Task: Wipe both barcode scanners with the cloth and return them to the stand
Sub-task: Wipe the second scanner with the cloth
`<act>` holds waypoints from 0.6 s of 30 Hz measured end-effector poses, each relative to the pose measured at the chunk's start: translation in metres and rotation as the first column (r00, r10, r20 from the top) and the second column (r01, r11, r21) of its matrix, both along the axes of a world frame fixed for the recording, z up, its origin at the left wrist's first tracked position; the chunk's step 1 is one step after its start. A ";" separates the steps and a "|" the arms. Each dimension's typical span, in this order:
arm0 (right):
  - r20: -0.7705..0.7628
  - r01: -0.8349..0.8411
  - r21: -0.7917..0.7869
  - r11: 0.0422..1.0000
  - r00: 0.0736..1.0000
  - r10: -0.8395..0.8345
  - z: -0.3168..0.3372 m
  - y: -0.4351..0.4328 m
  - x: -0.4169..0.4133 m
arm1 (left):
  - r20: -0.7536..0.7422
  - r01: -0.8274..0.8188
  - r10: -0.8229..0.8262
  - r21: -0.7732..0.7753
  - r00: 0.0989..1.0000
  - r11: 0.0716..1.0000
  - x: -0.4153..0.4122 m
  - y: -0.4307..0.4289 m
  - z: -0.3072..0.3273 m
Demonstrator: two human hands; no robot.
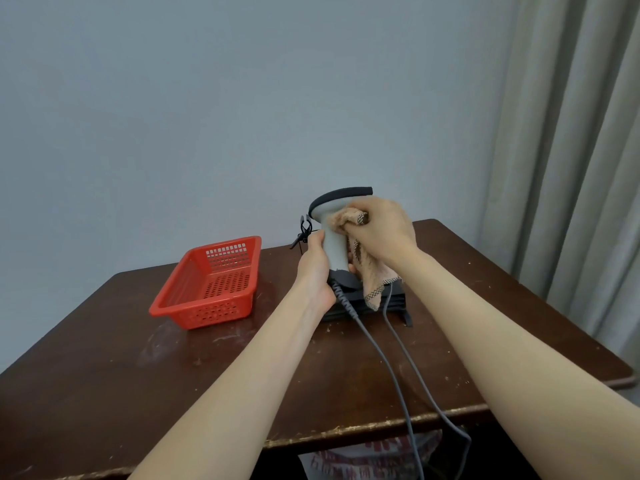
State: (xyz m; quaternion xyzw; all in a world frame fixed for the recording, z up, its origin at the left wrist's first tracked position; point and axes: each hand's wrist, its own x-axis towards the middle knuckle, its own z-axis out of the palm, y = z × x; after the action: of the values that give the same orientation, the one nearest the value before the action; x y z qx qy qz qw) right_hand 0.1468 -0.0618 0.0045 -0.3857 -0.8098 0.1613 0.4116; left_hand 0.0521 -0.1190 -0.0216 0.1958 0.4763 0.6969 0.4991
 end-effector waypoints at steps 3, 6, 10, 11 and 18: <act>0.026 -0.195 -0.035 0.980 0.980 0.196 -0.008 -0.006 0.002 | 0.000 -0.017 0.017 -0.012 1.000 1.000 -0.006 0.002 -0.001; -0.003 -0.328 -0.091 0.940 0.944 0.329 -0.017 -0.011 0.005 | 0.016 -0.001 0.000 0.001 1.000 1.000 -0.012 0.002 -0.004; 0.037 -0.260 -0.092 0.961 0.964 0.264 -0.017 -0.006 0.003 | 0.029 -0.005 0.005 0.004 1.000 1.000 -0.011 0.002 -0.006; 0.039 -0.193 -0.063 0.979 0.980 0.195 -0.015 -0.003 0.002 | 0.040 -0.004 0.004 0.001 0.999 1.000 -0.009 0.002 -0.005; -0.053 0.008 -0.040 0.999 0.999 -0.010 -0.004 0.007 0.002 | 0.089 0.033 -0.034 0.006 0.995 0.999 -0.003 0.003 -0.002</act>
State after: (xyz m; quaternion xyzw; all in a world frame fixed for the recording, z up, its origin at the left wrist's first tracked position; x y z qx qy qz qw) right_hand 0.1485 -0.0550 0.0002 -0.3932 -0.7934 0.1856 0.4260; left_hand 0.0487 -0.1158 -0.0233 0.1737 0.4484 0.6976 0.5311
